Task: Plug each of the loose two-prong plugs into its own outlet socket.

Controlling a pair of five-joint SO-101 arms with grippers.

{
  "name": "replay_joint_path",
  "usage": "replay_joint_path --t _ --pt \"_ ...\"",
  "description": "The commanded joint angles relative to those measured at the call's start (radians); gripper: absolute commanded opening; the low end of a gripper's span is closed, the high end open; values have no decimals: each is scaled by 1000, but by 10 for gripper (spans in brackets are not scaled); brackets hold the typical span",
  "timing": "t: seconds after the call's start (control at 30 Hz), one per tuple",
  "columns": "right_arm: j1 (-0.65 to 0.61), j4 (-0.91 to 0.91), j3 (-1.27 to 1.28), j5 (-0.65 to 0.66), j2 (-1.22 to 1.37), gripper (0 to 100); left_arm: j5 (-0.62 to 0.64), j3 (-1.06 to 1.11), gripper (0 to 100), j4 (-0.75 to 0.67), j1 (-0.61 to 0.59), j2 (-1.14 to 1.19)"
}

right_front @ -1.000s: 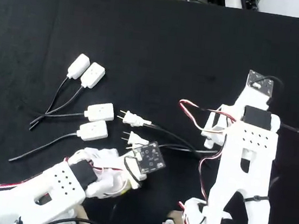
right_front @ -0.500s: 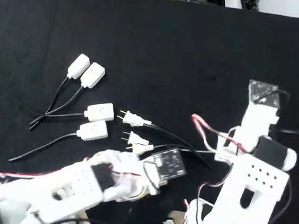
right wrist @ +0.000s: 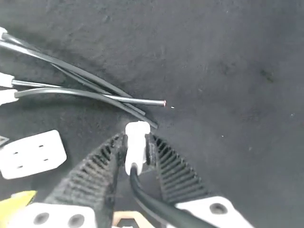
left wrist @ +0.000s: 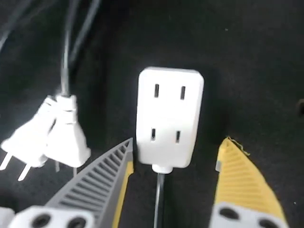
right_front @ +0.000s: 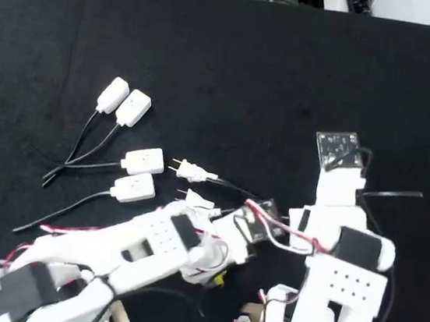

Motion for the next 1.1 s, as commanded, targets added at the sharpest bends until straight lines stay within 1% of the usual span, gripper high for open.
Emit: replay_joint_path --t 0.0,0.1,0.2,0.3,0.43,0.53,0.67,0.73,0.8,0.87,0.97,1.07 --pt "-8 46 -28 8 -68 11 44 58 287 5 -31 -181" --pt "-6 64 -51 -2 -81 11 86 119 288 11 -81 -301" --pt "-9 64 -79 -58 -81 11 124 176 288 15 -160 -404" --pt "-31 89 -99 -69 -79 11 126 200 288 77 -246 -483" --pt "-150 118 -91 -71 -76 11 123 203 288 207 -383 -586" --pt "-265 120 -97 -69 -30 11 68 208 286 279 -509 -674" --pt "-431 126 -127 -71 110 11 20 263 286 308 -693 -798" --pt "-482 121 -140 -114 185 11 -14 306 286 305 -763 -856" --pt "-522 106 -142 -157 237 11 -44 348 286 304 -797 -907" --pt "-568 64 -113 -176 239 11 -55 378 286 308 -805 -954" --pt "-647 -66 35 -226 205 11 -61 401 286 311 -800 -1013" --pt "-605 -143 108 -241 180 11 -63 414 286 321 -797 -1045"
